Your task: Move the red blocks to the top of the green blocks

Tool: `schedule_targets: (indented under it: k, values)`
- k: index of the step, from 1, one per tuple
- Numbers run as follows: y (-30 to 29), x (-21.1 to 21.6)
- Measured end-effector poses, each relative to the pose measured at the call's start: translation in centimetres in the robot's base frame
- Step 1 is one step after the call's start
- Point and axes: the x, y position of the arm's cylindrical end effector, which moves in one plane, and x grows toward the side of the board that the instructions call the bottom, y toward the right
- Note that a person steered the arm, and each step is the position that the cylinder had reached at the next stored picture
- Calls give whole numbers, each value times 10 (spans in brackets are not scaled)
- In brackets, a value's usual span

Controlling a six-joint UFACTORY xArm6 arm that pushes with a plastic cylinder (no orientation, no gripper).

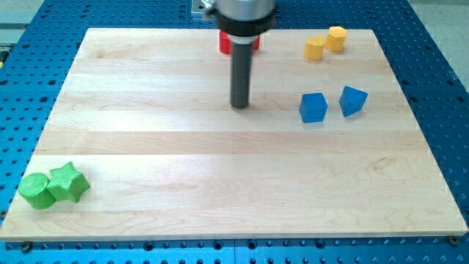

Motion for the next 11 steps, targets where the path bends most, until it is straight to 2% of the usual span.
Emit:
schedule_targets:
  k: [1, 2, 3, 5, 7, 10, 11]
  values:
    - [48, -105]
    - [68, -157]
    - [24, -159]
    - [-19, -169]
    - [-130, -74]
    - [-194, 67]
    - [-156, -8]
